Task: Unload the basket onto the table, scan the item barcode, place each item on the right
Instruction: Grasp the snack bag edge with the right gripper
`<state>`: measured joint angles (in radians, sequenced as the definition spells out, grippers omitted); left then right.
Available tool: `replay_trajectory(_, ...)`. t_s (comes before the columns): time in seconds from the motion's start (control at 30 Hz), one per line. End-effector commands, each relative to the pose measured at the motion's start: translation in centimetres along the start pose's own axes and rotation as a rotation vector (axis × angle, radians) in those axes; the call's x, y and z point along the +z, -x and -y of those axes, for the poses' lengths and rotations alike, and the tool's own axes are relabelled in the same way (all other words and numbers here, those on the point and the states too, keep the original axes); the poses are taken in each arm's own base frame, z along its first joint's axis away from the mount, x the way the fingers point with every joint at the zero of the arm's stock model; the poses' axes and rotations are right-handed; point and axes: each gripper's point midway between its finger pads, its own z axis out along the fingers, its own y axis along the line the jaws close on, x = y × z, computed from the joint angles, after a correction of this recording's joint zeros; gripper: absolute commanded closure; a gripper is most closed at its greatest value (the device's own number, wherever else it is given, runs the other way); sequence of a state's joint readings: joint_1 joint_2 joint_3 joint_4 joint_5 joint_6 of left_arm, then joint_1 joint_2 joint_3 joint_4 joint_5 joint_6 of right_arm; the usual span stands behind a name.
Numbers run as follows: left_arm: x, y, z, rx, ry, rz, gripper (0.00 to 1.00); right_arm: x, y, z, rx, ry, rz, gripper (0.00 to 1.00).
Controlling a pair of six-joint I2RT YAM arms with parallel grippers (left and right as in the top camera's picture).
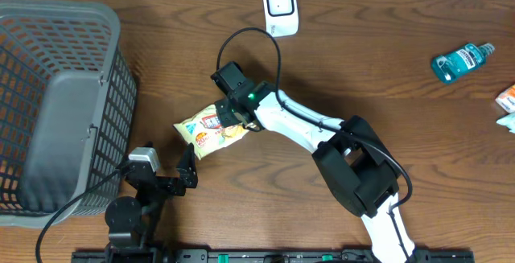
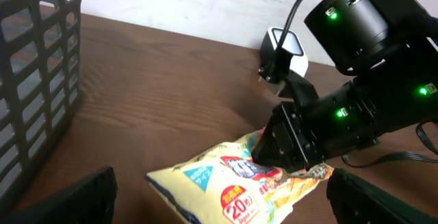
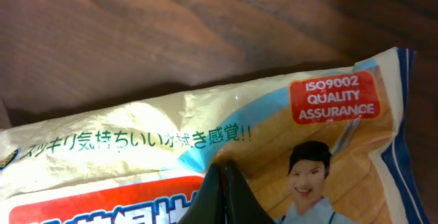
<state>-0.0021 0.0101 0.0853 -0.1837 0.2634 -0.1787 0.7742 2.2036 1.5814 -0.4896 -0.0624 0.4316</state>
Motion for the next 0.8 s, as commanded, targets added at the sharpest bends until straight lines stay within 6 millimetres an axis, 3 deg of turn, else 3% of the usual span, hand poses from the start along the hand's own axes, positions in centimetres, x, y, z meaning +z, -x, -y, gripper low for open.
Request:
replay_trajectory(0.0, 0.2, -1.3, -0.1, 0.004, -0.007, -0.034, 0.02, -1.4, -1.1, -1.7, -0.052, 0.049, -0.025, 0.99)
replay_trajectory(0.17, 0.2, -1.3, -0.1, 0.004, -0.007, -0.034, 0.02, -8.0, 3.9, -4.4, -0.073, 0.135, 0.177, 0.99)
replay_trajectory(0.27, 0.2, -1.3, -0.1, 0.003, -0.007, -0.034, 0.02, -9.9, 5.3, -5.4, -0.081, 0.168, 0.243, 0.99)
replay_trajectory(0.4, 0.2, -1.3, -0.1, 0.004, -0.007, -0.034, 0.02, -8.6, 3.7, -4.6, -0.076, 0.139, 0.177, 0.99)
replay_trajectory(0.53, 0.2, -1.3, -0.1, 0.004, -0.007, -0.034, 0.02, -4.8, -0.3, -3.2, -0.021, 0.100, 0.003, 0.99)
replay_trajectory(0.67, 0.2, -1.3, -0.1, 0.003, -0.007, -0.034, 0.02, -1.7, -4.1, -3.6, -0.015, 0.144, -0.149, 0.99)
replay_trajectory(0.77, 0.2, -1.3, -0.1, 0.004, -0.007, -0.034, 0.02, -0.9, -5.6, -4.1, -0.011, 0.177, -0.210, 0.99)
